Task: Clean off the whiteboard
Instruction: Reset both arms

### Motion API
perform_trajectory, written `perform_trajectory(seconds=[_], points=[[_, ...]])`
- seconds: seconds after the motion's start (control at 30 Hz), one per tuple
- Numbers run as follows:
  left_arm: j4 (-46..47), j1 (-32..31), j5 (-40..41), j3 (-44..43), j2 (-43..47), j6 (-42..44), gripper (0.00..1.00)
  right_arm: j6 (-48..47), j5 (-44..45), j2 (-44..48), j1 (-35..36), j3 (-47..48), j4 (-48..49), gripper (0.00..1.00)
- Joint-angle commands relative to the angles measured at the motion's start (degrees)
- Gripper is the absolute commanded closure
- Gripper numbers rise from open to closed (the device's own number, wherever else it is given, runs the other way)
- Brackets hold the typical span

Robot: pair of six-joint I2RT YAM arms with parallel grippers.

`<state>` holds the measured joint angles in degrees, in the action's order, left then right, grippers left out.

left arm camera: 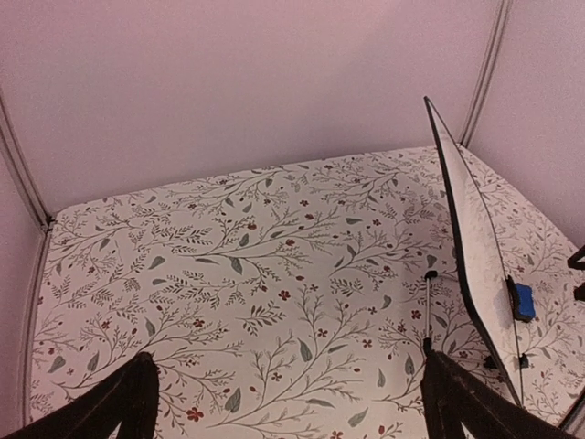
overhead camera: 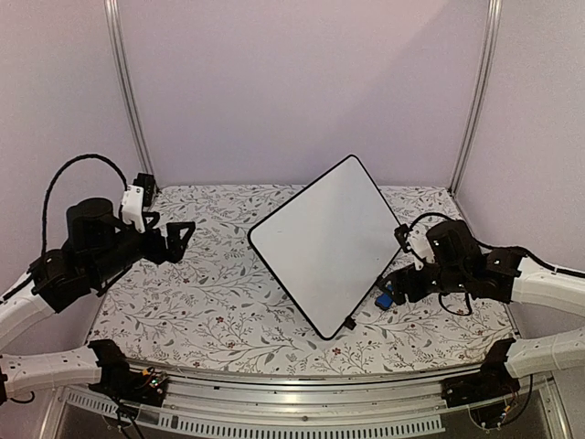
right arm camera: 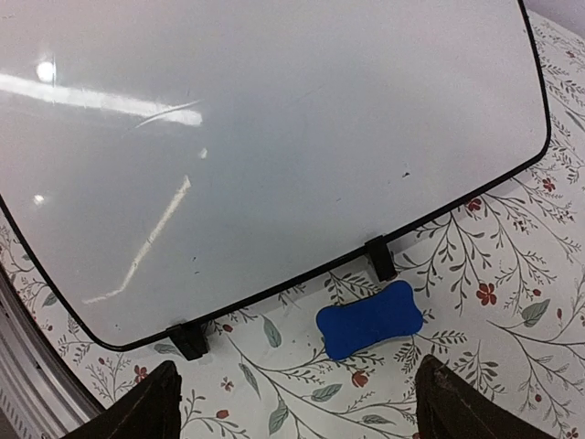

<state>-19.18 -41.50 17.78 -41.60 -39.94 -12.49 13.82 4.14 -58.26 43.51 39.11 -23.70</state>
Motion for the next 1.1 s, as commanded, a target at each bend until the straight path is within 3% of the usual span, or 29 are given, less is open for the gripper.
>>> perform_trajectory(seconds=[0.0, 0.23, 0.53, 0.83, 1.07], points=[[0.2, -0.3, 1.7, 0.6, 0.8, -0.9, 0.0, 1.4, -0.7, -2.9, 4.4, -3.4, 9.6, 0.18], [0.2, 0.5, 2.5, 0.7, 1.7, -1.0, 0.0, 2.3, 3.3, -10.6, 13.4, -6.1, 15.2, 0.3], [0.4, 2.0, 2.5, 0.8, 2.4, -1.0, 0.0, 4.7, 8.5, -19.2, 16.9, -3.1, 13.7, 0.35], [0.8, 4.0, 1.5, 0.8, 2.6, -0.5, 0.0, 7.3, 10.8, -24.9, 20.3, -2.4, 16.9, 0.45], [1.0, 4.6, 1.3, 1.0, 3.2, -0.3, 0.0, 7.3, 10.2, -30.4, 21.8, -1.0, 20.0, 0.74]])
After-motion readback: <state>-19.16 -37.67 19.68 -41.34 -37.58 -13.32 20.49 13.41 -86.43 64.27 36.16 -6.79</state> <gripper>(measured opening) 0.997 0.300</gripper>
